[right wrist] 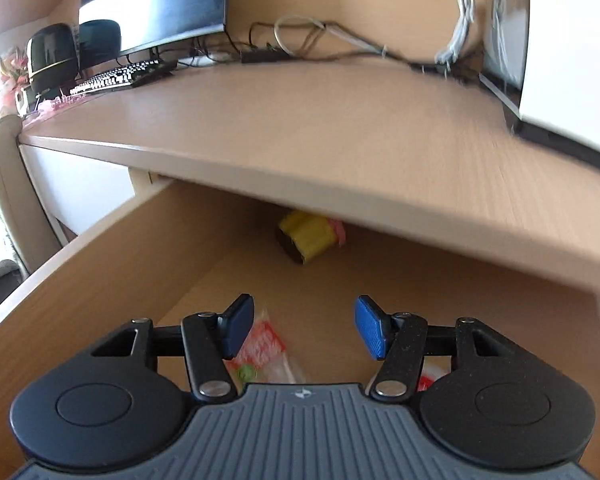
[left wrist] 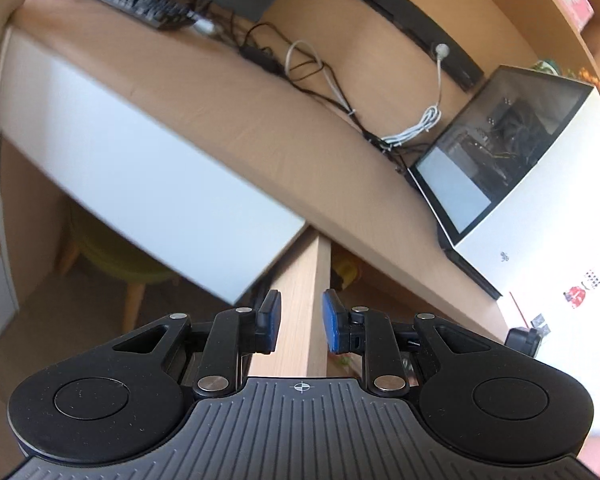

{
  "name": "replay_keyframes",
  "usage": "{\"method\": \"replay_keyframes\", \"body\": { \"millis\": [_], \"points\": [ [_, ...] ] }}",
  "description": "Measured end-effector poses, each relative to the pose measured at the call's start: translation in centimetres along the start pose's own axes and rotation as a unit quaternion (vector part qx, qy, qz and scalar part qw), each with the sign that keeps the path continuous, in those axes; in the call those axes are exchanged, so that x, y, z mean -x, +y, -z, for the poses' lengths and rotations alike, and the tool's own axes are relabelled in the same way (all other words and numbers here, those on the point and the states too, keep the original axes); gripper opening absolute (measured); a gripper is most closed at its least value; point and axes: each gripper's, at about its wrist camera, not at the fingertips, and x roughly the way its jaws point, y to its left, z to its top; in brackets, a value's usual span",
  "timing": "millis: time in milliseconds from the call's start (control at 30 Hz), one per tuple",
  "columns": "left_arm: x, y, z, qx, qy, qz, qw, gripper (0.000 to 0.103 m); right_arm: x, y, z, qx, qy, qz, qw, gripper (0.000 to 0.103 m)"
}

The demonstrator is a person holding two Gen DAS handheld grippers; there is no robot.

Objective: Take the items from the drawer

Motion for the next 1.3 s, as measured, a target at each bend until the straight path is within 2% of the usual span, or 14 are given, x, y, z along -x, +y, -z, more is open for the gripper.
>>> {"method": "replay_keyframes", "body": {
  "millis": [100, 167, 300, 500, 533, 600, 733, 967, 1067, 1100, 1167, 1233, 1267, 1300],
  "points": [
    [0.0, 0.6, 0.5, 0.002, 0.019, 0.009, 0.9998, 0.024, 0.0, 0.4, 0.2, 0.001, 0.007, 0.008, 1.0, 0.058],
    [0.1, 0.9, 0.4, 0.001, 0.022, 0.012, 0.9997, 0.024, -0.2, 0.9, 0.5, 0.03, 0.008, 0.021, 0.999, 0.064],
    [0.2, 1.0, -0.4, 0.002, 0.008, 0.018, 0.9998, 0.024, -1.7, 2.8, -0.9, 0.093, -0.013, 0.031, 0.995, 0.083],
    [0.2, 0.8, -0.8, 0.003, -0.002, 0.019, 0.9998, 0.024, -3.2, 4.6, -2.3, 0.054, -0.011, 0.059, 0.997, 0.083],
    [0.3, 0.9, -0.9, 0.003, -0.003, 0.018, 0.9998, 0.024, -3.5, 4.9, -2.7, 0.045, -0.014, 0.068, 0.997, 0.078],
    [0.2, 0.9, -1.1, 0.006, -0.004, 0.017, 0.9998, 0.024, -4.7, 4.8, -3.4, 0.007, -0.012, 0.1, 0.995, 0.078],
    [0.3, 1.2, -1.3, 0.009, -0.009, 0.017, 0.9998, 0.024, -6.0, 3.9, -3.7, -0.056, -0.021, 0.13, 0.99, 0.081],
    [-0.2, 1.6, -0.6, 0.011, -0.006, 0.025, 0.9996, 0.024, -6.8, 3.3, -3.9, -0.079, -0.058, 0.14, 0.985, 0.084],
    [-0.4, 1.7, -0.2, 0.008, -0.002, 0.025, 0.9996, 0.024, -6.8, 2.1, -3.4, -0.097, -0.092, 0.103, 0.986, 0.084],
    [-0.5, 1.7, -0.1, 0.008, -0.001, 0.024, 0.9997, 0.024, -7.3, 1.9, -3.6, -0.1, -0.085, 0.103, 0.986, 0.083],
    [-0.6, 1.8, 0.0, 0.009, -0.001, 0.021, 0.9997, 0.024, -8.3, 1.4, -4.0, -0.106, -0.052, 0.099, 0.988, 0.072],
    [-0.6, 1.7, 0.2, 0.011, 0.0, 0.018, 0.9998, 0.024, -9.6, 0.8, -4.6, -0.103, -0.008, 0.064, 0.993, 0.043],
    [-0.6, 1.6, 0.2, 0.01, 0.001, 0.017, 0.9998, 0.024, -9.9, 0.9, -4.5, -0.098, 0.01, 0.044, 0.994, 0.04],
    [-0.6, 1.5, 0.1, 0.011, 0.002, 0.015, 0.9998, 0.024, -9.9, 1.0, -4.4, -0.094, 0.021, 0.038, 0.995, 0.031]
  ]
}}
